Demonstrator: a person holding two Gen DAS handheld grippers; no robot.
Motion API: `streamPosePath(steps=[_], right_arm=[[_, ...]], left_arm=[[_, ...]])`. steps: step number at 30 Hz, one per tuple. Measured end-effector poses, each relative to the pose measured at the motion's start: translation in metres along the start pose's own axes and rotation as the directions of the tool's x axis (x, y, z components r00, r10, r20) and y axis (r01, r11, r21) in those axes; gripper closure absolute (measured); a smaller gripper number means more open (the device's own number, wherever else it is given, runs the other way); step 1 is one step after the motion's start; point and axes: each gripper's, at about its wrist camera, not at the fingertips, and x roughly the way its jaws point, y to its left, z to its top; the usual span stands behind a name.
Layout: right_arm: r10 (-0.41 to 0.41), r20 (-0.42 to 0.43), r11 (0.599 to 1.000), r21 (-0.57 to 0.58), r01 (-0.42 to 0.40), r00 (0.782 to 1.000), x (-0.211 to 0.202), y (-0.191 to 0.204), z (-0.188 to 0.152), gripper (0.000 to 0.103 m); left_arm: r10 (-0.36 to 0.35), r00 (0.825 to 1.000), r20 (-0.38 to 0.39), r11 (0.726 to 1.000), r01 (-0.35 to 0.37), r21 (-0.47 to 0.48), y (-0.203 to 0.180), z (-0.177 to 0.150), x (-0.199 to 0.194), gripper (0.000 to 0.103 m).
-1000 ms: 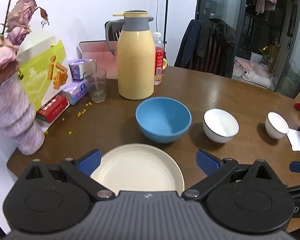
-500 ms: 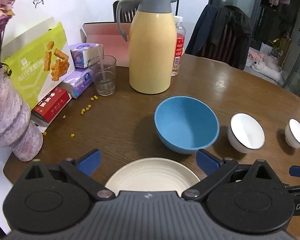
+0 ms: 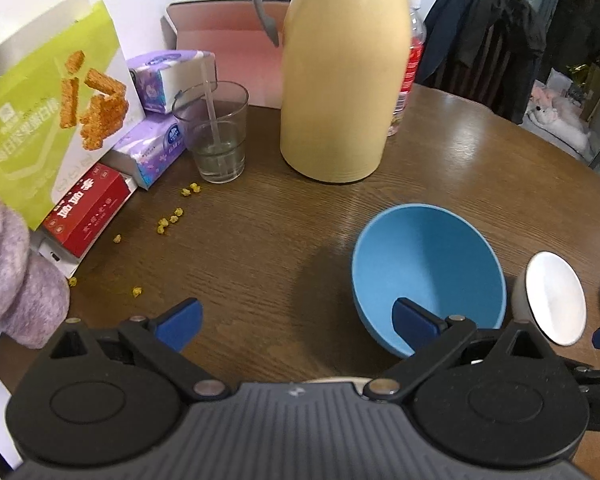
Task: Organize plates and bowls
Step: 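Move both grippers toward the blue bowl beside the white bowl, then close both grippers on the blue bowl's rim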
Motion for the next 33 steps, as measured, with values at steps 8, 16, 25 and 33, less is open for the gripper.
streamPosePath(steps=[8,16,25,33], right_arm=[[-0.001,-0.03,1.0,-0.009,0.001,1.0,0.033,0.003,0.026,0.021],[-0.001,-0.055,0.999,-0.035,0.0,0.998,0.061,0.009,0.044,0.046],[-0.003,-0.079,1.0,-0.022,0.001,0.997,0.079,0.009,0.056,0.065],[0.04,-0.141,0.998,0.053,-0.033,0.989,0.094,0.004,0.061,0.087]], left_arm=[[0.004,0.999,-0.045,1.0,-0.005,-0.025,-0.005,0.015,0.036,0.001],[-0.005,0.996,-0.091,1.0,0.003,-0.024,-0.014,0.018,0.059,0.015],[-0.044,0.99,-0.136,0.998,0.038,-0.049,-0.02,0.025,0.075,0.044],[-0.071,0.978,-0.195,0.995,0.056,-0.08,-0.021,0.028,0.086,0.066]])
